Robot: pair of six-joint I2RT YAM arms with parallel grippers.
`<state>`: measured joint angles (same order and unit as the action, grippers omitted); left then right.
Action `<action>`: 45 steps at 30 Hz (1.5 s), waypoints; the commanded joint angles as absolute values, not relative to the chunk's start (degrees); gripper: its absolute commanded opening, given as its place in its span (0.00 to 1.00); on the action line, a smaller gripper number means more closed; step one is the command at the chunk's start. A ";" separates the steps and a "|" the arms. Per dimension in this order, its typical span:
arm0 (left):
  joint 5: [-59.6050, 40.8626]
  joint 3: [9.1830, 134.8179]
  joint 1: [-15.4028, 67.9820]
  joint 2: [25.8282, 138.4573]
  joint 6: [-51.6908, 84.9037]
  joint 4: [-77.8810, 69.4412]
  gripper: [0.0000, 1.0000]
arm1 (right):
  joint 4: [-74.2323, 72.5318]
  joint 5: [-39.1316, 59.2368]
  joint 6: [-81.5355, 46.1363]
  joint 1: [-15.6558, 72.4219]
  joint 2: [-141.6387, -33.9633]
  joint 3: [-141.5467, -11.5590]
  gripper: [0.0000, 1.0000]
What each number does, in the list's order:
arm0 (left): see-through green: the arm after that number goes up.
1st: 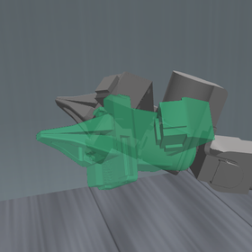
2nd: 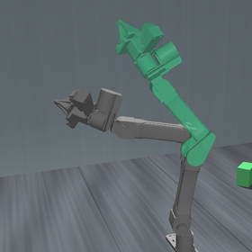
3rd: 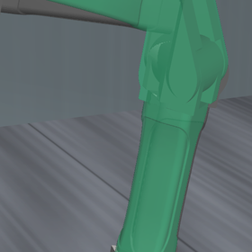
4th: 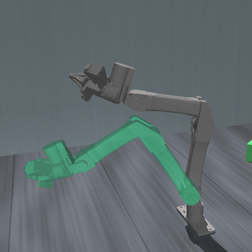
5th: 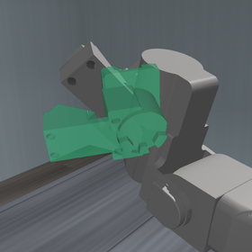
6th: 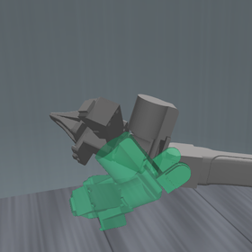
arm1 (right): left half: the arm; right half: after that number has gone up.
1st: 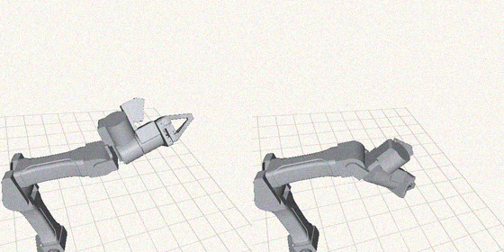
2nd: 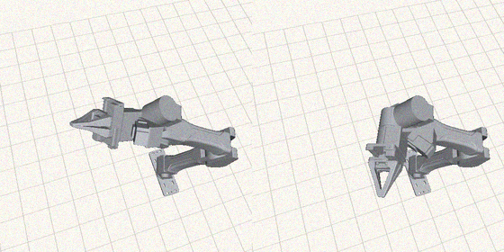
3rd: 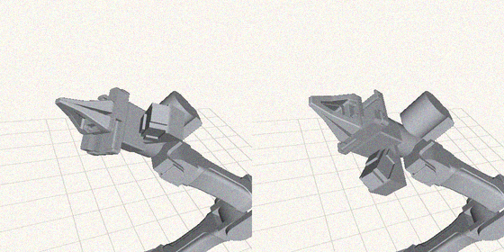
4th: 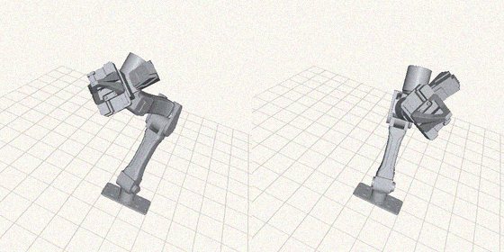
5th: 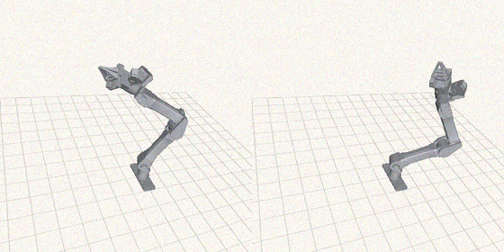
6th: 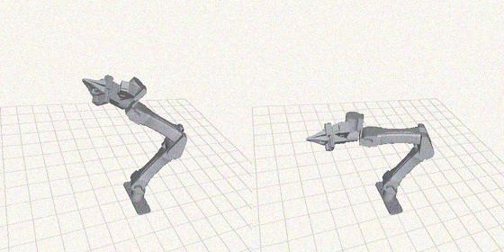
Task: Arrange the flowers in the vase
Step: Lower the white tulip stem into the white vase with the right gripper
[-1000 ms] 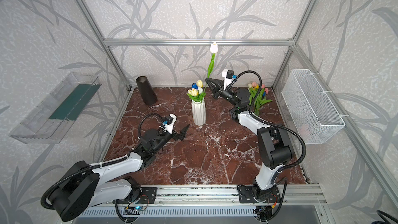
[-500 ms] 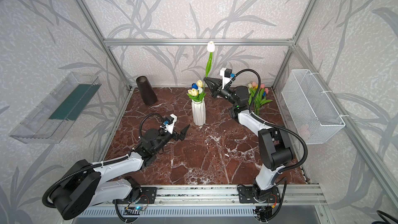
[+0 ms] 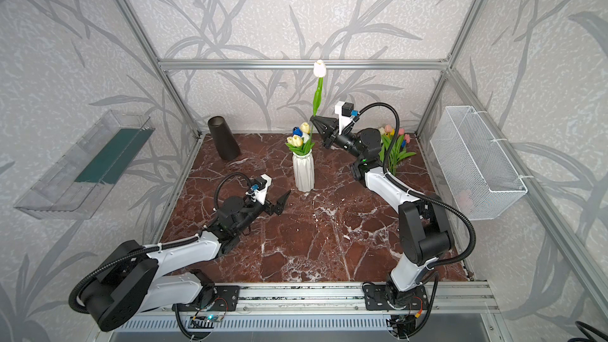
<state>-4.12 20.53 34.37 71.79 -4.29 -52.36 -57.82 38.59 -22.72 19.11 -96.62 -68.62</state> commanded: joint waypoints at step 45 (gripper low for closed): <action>-4.29 20.86 34.28 75.56 -3.52 -57.66 0.99 | -38.69 35.19 -4.55 22.49 -85.91 -60.39 0.44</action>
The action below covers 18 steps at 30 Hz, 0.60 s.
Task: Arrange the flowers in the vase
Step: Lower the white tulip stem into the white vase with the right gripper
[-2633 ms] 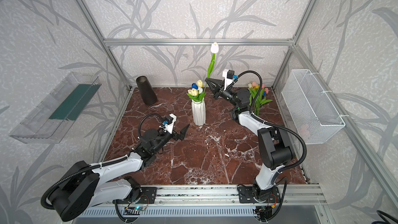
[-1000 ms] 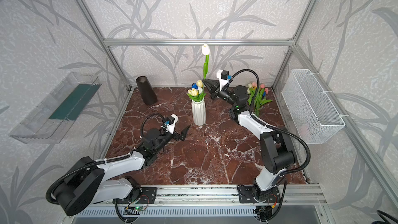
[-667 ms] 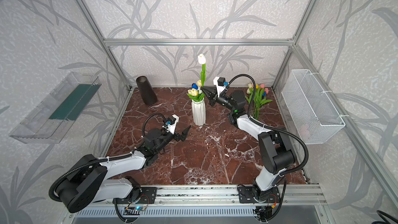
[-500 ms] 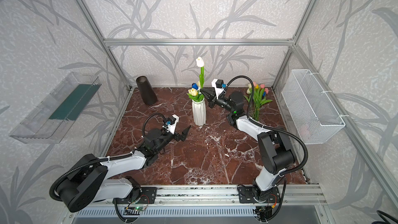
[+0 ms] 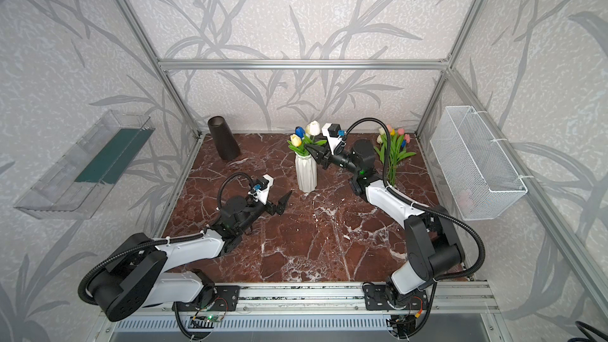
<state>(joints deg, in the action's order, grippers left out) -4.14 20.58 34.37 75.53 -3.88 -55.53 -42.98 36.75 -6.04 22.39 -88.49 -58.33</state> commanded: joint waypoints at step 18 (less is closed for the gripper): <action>-4.01 20.26 34.28 75.80 -3.21 -58.96 1.00 | -32.47 35.60 -2.81 24.03 -85.51 -62.78 0.13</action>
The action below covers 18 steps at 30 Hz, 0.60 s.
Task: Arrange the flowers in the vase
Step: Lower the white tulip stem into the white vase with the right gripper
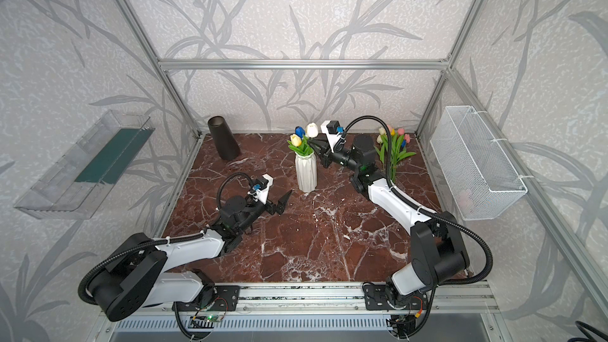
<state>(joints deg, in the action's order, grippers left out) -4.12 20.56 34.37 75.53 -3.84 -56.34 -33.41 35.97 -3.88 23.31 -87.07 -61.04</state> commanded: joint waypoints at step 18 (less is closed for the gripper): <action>-4.63 21.09 34.27 76.37 -3.25 -58.57 0.99 | -24.86 28.22 5.98 27.85 -88.08 -65.96 0.06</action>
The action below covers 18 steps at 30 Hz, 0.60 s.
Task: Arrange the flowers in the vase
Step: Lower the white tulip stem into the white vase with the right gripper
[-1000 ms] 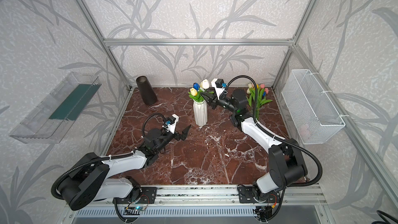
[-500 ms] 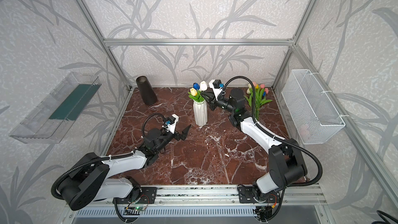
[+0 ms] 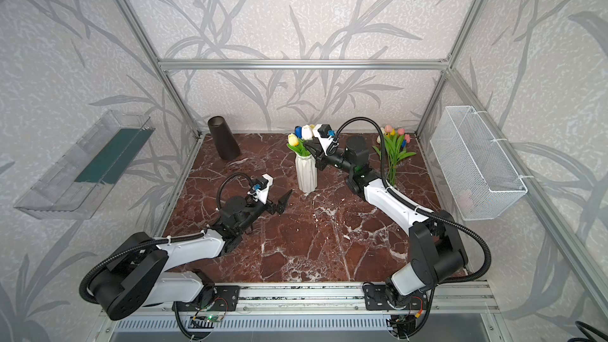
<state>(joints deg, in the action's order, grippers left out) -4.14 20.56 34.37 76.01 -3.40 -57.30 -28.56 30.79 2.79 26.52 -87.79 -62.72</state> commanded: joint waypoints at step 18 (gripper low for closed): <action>-4.22 20.75 34.23 75.83 -3.69 -57.48 0.99 | -16.04 26.79 10.15 29.00 -93.05 -71.91 0.06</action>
